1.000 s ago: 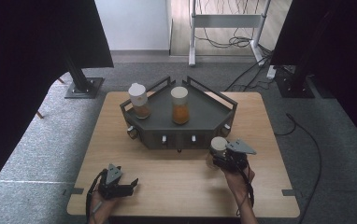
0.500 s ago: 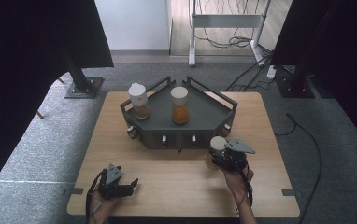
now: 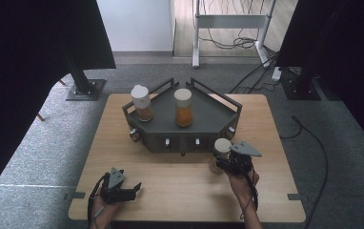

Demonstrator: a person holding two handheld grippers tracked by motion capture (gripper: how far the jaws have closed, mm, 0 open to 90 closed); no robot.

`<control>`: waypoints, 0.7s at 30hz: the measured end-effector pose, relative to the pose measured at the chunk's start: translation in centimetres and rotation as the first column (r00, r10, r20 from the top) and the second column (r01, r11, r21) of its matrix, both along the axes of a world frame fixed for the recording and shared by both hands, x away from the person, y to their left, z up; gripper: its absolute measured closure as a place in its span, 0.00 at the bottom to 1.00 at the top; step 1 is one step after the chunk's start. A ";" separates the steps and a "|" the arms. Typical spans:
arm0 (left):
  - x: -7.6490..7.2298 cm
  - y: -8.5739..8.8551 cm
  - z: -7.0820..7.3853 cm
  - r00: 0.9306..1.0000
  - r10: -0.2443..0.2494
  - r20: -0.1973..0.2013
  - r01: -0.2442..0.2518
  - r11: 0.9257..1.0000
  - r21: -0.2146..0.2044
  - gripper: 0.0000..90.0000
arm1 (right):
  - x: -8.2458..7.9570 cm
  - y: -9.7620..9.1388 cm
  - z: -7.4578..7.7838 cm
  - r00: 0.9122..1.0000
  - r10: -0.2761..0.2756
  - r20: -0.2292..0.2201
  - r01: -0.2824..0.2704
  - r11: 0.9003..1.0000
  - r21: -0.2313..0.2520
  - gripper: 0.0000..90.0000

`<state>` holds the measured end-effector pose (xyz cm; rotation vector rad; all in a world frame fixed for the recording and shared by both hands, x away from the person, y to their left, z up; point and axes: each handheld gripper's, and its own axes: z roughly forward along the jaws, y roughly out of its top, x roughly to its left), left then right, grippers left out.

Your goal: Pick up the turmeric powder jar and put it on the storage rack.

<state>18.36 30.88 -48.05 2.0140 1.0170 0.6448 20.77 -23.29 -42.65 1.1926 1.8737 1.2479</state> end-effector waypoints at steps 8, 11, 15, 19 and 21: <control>0.1 -0.1 -0.1 1.000 -0.004 0.000 0.004 1.000 -0.002 0.12 | -0.1 -0.1 0.7 1.000 0.003 0.004 -0.003 1.000 0.014 0.37; 0.1 -0.1 -0.1 1.000 -0.006 0.000 0.006 1.000 -0.003 0.12 | -0.1 -0.1 1.1 1.000 0.008 0.004 -0.008 1.000 0.018 0.37; 0.2 0.0 0.0 1.000 -0.007 0.000 0.007 1.000 -0.003 0.12 | -0.2 0.0 1.5 1.000 0.011 0.011 -0.011 1.000 0.018 0.37; 0.2 0.1 0.0 1.000 -0.008 0.000 0.008 1.000 -0.005 0.12 | -0.2 0.0 2.1 1.000 0.012 0.015 -0.013 1.000 0.019 0.37; 0.2 0.1 0.0 1.000 -0.008 0.000 0.008 1.000 -0.005 0.12 | -0.2 0.0 2.4 1.000 0.013 0.018 -0.013 1.000 0.019 0.37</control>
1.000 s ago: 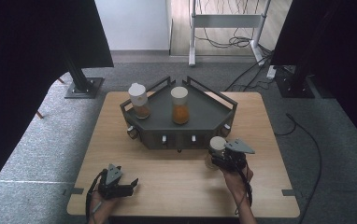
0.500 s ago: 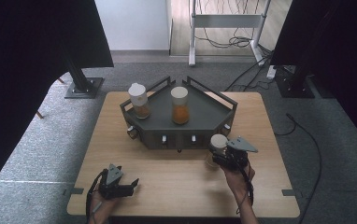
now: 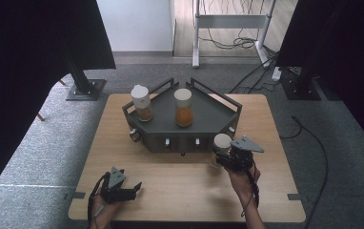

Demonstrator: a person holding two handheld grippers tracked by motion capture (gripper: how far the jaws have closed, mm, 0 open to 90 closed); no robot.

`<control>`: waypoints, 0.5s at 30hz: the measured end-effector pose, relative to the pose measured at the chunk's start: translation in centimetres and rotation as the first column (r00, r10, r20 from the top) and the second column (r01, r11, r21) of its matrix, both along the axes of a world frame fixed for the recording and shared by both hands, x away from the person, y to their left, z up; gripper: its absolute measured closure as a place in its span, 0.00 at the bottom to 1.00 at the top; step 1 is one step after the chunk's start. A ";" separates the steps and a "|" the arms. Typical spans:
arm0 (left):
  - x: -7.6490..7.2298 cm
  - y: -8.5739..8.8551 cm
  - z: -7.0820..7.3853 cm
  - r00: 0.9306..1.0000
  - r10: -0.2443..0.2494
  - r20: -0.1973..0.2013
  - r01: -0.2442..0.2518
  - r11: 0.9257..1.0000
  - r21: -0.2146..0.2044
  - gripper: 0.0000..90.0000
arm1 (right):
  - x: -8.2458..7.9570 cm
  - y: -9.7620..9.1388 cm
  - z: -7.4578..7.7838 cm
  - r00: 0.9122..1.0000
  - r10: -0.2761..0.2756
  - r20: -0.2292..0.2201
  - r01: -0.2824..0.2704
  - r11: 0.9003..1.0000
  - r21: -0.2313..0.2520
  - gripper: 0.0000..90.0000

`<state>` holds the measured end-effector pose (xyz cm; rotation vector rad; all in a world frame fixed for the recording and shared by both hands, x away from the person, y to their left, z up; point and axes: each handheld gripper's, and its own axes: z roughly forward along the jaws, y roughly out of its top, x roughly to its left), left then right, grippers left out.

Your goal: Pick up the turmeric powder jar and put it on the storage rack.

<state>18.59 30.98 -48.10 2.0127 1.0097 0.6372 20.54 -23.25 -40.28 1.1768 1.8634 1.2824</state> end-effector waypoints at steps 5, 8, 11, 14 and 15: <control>0.0 0.0 0.0 1.000 -0.001 -0.001 0.001 1.000 -0.002 0.12 | 0.0 -0.1 0.6 1.000 0.001 0.000 -0.001 1.000 0.010 0.37; 0.1 0.0 0.0 1.000 -0.003 -0.001 0.003 1.000 -0.002 0.12 | 0.1 -0.3 1.0 1.000 0.003 0.001 -0.003 1.000 0.019 0.37; 0.1 0.0 0.0 1.000 -0.005 -0.002 0.005 1.000 -0.001 0.12 | 0.1 -0.3 1.4 1.000 0.006 0.006 -0.006 1.000 0.012 0.37; 0.2 0.0 0.0 1.000 -0.006 -0.002 0.006 1.000 -0.001 0.12 | 0.1 -0.2 1.8 1.000 0.008 0.006 -0.008 1.000 0.009 0.37; 0.2 0.0 0.0 1.000 -0.006 -0.002 0.006 1.000 -0.001 0.12 | 0.1 -0.2 1.8 1.000 0.008 0.006 -0.008 1.000 0.009 0.37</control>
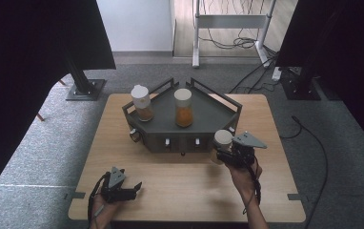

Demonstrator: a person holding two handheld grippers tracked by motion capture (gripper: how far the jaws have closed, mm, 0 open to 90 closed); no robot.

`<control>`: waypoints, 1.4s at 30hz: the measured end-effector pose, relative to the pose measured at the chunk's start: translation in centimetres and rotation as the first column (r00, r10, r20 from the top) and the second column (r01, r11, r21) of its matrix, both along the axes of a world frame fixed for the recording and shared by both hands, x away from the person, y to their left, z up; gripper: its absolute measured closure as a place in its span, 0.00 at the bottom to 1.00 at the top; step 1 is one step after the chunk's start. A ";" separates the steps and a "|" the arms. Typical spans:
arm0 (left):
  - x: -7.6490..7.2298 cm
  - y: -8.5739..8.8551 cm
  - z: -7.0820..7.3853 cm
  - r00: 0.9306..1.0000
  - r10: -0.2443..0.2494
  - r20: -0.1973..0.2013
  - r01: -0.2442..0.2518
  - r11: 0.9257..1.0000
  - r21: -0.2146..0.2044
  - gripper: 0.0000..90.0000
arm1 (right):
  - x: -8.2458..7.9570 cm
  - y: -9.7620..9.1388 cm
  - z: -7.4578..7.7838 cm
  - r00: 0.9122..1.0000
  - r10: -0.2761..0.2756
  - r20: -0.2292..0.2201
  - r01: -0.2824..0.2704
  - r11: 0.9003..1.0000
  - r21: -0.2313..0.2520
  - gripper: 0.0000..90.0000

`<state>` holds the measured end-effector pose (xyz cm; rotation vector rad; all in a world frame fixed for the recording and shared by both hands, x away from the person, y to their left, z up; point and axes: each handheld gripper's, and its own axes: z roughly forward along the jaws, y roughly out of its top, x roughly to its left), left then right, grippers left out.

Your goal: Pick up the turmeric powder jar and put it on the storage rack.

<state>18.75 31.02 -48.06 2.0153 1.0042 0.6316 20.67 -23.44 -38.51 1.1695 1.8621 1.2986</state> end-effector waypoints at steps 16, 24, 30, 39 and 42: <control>0.0 0.2 0.0 1.000 -0.002 0.002 0.002 1.000 -0.004 0.12 | 0.4 0.3 2.3 1.000 0.004 0.014 -0.005 1.000 0.016 0.37; 0.0 0.1 0.0 1.000 -0.005 0.002 0.005 1.000 -0.004 0.12 | 0.7 0.3 3.0 1.000 0.007 0.013 -0.007 1.000 0.028 0.37; 0.0 0.1 0.0 1.000 -0.007 0.001 0.007 1.000 -0.003 0.12 | 0.9 0.3 3.6 1.000 0.010 0.021 -0.011 0.999 0.033 0.37; 0.0 0.1 0.0 1.000 -0.008 0.000 0.008 1.000 -0.004 0.12 | 1.4 0.3 4.8 1.000 0.011 0.029 -0.012 0.999 0.039 0.37; 0.0 0.2 0.1 1.000 -0.009 0.000 0.009 1.000 -0.004 0.12 | 1.5 0.4 5.1 0.999 0.013 0.030 -0.014 0.999 0.038 0.37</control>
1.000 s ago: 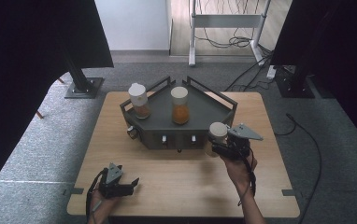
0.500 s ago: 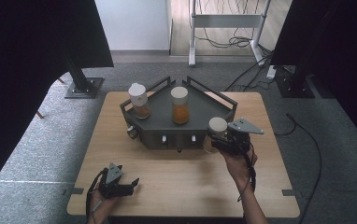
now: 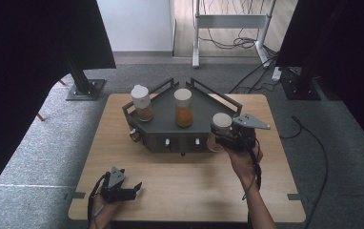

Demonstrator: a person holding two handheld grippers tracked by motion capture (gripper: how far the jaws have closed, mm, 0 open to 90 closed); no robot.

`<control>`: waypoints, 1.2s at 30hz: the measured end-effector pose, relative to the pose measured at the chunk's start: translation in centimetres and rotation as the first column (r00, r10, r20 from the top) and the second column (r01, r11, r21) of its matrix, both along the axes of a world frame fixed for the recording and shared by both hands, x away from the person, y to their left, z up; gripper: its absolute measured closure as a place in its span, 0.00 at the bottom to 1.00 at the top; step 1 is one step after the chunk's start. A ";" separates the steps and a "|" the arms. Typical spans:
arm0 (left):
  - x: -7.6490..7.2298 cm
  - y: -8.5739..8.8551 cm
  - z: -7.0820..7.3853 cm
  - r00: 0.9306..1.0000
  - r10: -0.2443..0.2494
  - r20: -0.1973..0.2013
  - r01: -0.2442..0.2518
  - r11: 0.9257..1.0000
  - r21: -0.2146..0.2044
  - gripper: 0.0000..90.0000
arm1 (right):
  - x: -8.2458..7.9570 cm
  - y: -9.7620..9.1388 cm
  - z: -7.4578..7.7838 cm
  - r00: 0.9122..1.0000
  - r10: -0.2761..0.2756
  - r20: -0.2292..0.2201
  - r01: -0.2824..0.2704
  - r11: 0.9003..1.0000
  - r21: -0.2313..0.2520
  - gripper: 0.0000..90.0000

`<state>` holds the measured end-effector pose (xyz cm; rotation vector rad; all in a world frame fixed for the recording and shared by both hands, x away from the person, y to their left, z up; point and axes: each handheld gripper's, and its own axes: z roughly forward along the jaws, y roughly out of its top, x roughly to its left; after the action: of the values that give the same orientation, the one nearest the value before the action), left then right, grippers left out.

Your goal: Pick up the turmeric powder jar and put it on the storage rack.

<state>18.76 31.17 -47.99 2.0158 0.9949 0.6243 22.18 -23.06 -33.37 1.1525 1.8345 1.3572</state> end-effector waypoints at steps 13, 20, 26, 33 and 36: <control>0.0 0.0 0.0 1.000 -0.004 0.000 0.004 1.000 0.000 0.12 | 0.2 0.5 1.8 1.000 0.003 0.026 -0.002 1.000 -0.009 0.37; 0.0 0.0 0.0 1.000 -0.004 0.000 0.004 1.000 -0.002 0.12 | 0.7 0.8 2.6 0.999 -0.006 0.040 0.006 1.000 -0.014 0.37; 0.0 0.0 0.0 1.000 -0.003 -0.001 0.003 1.000 -0.002 0.12 | 1.4 1.2 3.1 0.999 -0.005 0.042 0.006 1.000 -0.017 0.37; 0.1 0.1 0.0 1.000 -0.003 -0.003 0.003 1.000 -0.003 0.12 | 2.2 1.7 3.6 0.999 -0.009 0.043 0.010 1.000 -0.029 0.37; 0.1 0.1 0.0 1.000 -0.001 -0.006 0.001 1.000 -0.009 0.12 | 2.6 1.8 3.7 0.999 -0.014 0.040 0.015 0.999 -0.031 0.37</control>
<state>18.90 31.31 -48.02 2.0117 0.9988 0.6125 24.83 -21.28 -29.64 1.1128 1.8097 1.3295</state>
